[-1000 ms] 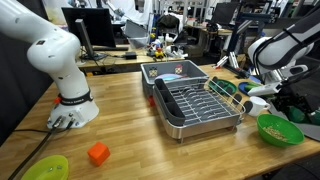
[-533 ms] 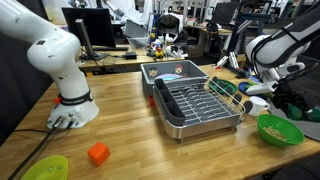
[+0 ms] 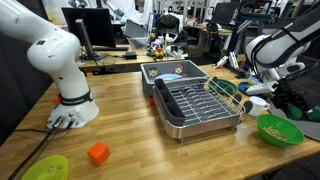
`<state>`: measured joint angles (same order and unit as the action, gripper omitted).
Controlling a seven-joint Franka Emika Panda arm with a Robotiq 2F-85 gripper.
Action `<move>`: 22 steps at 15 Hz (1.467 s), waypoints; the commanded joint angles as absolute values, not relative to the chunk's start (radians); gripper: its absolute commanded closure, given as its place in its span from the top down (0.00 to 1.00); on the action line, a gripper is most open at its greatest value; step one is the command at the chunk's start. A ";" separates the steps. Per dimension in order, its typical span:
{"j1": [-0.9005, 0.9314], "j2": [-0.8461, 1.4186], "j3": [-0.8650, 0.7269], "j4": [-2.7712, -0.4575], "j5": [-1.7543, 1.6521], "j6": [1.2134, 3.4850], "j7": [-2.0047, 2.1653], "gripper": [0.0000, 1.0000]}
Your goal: Pour the contents of the green cup into the bowl
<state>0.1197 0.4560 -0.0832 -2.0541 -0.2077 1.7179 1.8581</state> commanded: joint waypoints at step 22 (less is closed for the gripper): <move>0.193 0.426 -0.088 -2.128 -0.362 1.709 2.342 0.52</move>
<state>0.1928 0.4486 -0.0883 -2.1096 -0.3265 1.7191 2.2678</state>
